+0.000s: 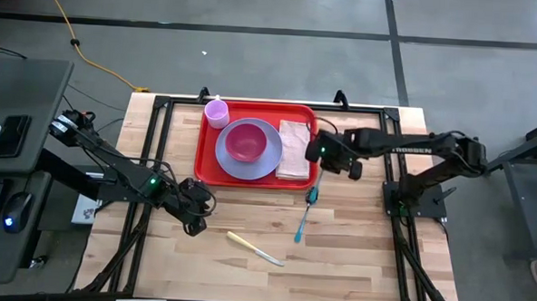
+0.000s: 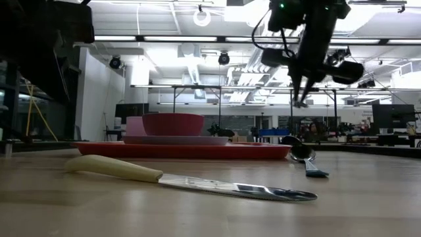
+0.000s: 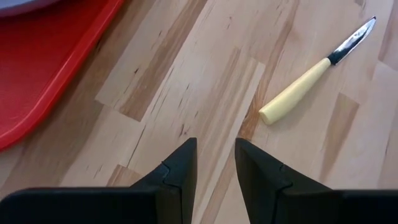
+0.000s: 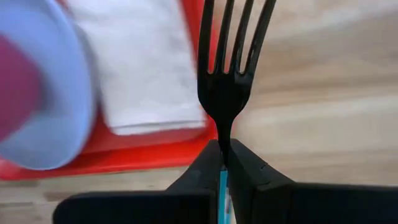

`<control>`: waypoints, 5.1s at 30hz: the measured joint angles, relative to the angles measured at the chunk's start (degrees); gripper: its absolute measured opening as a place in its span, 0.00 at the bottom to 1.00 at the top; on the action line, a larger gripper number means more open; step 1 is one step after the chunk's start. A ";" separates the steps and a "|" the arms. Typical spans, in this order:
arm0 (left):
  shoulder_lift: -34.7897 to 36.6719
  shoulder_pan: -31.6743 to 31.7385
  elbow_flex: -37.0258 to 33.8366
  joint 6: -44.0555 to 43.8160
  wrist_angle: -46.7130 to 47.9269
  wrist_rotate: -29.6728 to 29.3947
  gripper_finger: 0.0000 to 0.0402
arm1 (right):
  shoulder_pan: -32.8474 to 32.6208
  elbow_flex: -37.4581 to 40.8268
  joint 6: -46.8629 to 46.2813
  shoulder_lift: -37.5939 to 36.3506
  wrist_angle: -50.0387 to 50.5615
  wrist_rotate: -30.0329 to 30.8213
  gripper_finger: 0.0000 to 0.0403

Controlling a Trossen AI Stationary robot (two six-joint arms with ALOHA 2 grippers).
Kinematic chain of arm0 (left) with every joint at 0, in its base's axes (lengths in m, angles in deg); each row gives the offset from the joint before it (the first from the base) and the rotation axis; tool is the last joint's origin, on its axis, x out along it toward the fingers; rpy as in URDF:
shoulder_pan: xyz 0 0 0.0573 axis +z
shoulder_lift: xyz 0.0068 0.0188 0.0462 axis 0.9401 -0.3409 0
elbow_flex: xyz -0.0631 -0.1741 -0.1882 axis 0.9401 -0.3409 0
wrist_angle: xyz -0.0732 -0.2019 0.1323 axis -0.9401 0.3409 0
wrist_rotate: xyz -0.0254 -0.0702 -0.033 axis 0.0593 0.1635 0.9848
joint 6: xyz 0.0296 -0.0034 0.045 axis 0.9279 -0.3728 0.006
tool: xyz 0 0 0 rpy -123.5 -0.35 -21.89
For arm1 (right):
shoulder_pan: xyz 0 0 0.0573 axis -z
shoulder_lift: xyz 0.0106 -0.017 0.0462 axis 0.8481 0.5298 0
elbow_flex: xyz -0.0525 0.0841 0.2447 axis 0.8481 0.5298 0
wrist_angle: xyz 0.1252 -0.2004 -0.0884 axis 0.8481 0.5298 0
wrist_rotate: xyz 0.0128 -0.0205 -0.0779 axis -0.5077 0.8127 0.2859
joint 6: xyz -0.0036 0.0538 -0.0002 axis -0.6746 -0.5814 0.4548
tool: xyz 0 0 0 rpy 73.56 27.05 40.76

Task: Set up tray
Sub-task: Put the blue fork on the brown napkin, then put the blue spoon on the brown napkin

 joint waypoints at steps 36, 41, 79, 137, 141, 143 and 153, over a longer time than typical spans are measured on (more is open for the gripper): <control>0.02 0.00 0.00 -0.09 0.02 -2.44 0.34 | 14.87 -8.92 25.01 10.91 -17.48 -6.74 0.00; 0.02 0.00 0.00 -0.11 -0.03 -2.38 0.34 | 16.16 -8.92 26.60 12.11 -18.69 -7.94 0.00; -0.07 0.00 -0.02 6.16 -12.05 -6.44 0.34 | 20.98 -8.90 35.16 24.52 -24.78 -17.12 0.00; -0.07 0.00 -0.07 6.80 -11.78 -5.74 0.34 | 20.26 -8.79 35.37 28.17 -27.67 -14.27 0.09; -0.07 0.00 -0.07 6.78 -11.60 -5.72 0.34 | 20.70 -8.79 35.37 28.17 -27.87 -14.18 0.12; -0.07 0.00 -0.07 6.78 -11.61 -5.71 0.34 | 21.20 -8.79 35.36 28.17 -28.43 -14.92 0.13; -0.07 0.00 -0.07 6.77 -11.63 -5.68 0.34 | 22.39 -8.79 35.35 28.17 -29.72 -21.37 0.14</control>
